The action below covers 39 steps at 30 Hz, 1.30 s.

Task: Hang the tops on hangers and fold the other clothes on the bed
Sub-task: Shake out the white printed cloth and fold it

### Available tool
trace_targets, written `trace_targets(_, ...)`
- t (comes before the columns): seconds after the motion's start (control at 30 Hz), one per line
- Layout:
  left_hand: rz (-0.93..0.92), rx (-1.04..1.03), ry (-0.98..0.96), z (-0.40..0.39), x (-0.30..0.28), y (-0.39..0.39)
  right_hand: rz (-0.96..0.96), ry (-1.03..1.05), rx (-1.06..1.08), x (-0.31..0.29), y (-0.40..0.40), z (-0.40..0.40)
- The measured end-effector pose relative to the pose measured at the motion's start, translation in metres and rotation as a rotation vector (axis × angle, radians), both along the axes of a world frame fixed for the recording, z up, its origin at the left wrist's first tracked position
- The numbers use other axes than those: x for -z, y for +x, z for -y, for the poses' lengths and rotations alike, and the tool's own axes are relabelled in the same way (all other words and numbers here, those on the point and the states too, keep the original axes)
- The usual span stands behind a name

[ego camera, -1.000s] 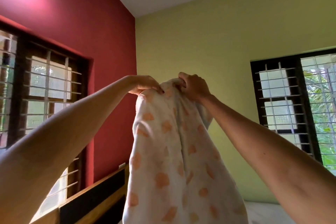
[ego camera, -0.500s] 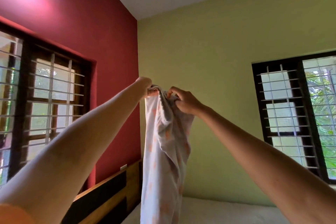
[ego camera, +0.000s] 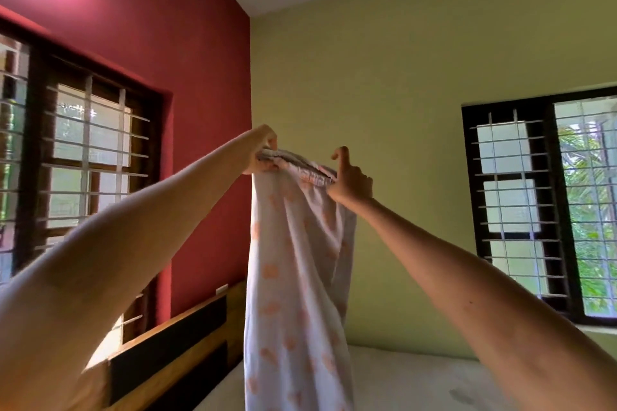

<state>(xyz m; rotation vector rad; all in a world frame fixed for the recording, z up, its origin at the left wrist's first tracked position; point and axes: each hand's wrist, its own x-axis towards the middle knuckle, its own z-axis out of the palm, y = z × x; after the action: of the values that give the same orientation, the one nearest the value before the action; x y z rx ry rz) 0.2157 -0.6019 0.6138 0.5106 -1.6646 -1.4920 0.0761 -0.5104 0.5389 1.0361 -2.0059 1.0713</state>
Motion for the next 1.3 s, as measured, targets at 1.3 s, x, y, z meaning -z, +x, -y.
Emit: trace_targets(1.3,-0.269,-0.124,-0.367,0.102,0.036,-0.011,0.121,-0.395,-0.366,-0.009,-0.038,0.020)
